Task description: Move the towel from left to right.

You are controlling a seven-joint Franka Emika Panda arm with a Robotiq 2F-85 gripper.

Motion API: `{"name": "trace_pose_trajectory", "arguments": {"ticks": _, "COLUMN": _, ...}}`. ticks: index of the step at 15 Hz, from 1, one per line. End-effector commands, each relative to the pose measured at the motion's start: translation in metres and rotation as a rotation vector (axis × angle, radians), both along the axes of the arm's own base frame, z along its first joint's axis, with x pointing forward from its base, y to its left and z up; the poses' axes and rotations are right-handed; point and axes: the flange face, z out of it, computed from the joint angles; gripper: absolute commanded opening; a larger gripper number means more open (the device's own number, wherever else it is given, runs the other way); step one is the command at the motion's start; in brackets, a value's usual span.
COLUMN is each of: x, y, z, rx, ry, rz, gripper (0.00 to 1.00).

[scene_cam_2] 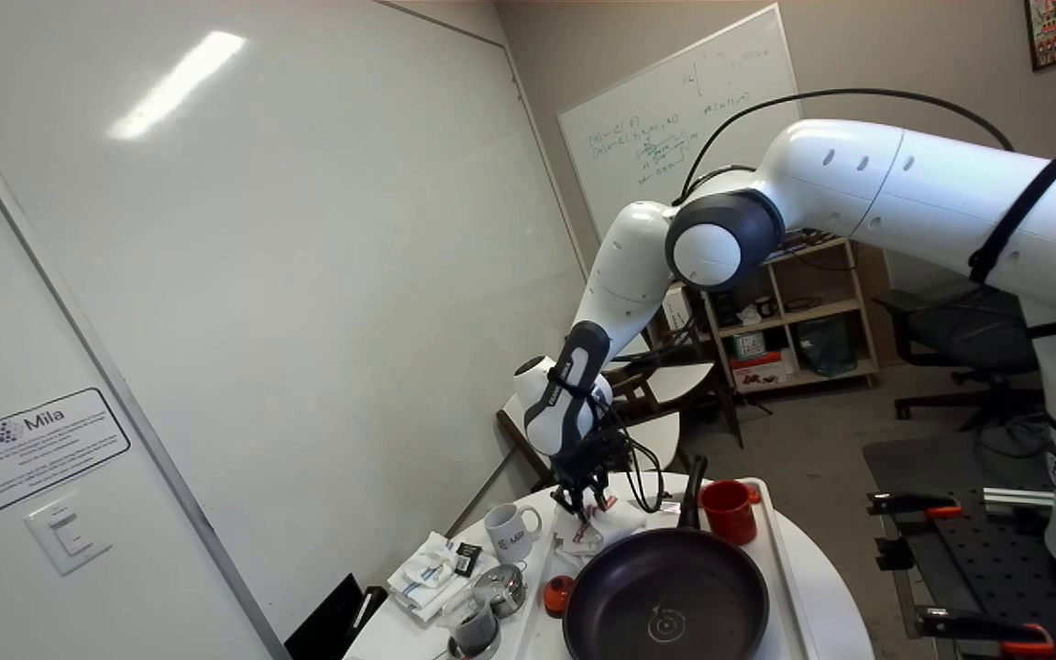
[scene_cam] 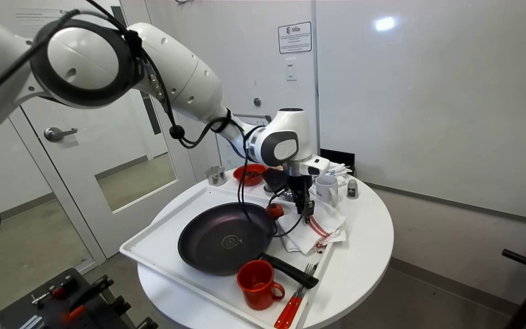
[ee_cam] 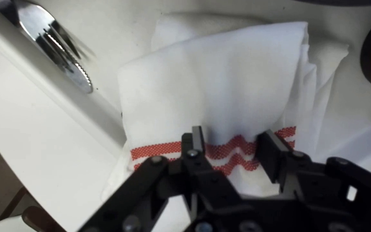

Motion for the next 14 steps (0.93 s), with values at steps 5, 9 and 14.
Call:
{"name": "trace_pose_trajectory", "arguments": {"ticks": 5, "x": 0.0, "y": 0.011, "z": 0.014, "rx": 0.0, "ry": -0.009, "rz": 0.028, "gripper": 1.0}}
{"name": "trace_pose_trajectory", "arguments": {"ticks": 9, "x": 0.005, "y": 0.013, "z": 0.012, "rx": -0.006, "ry": -0.022, "rz": 0.026, "gripper": 1.0}}
{"name": "trace_pose_trajectory", "arguments": {"ticks": 14, "x": 0.001, "y": 0.017, "z": 0.02, "rx": -0.005, "ry": -0.023, "rz": 0.031, "gripper": 1.0}}
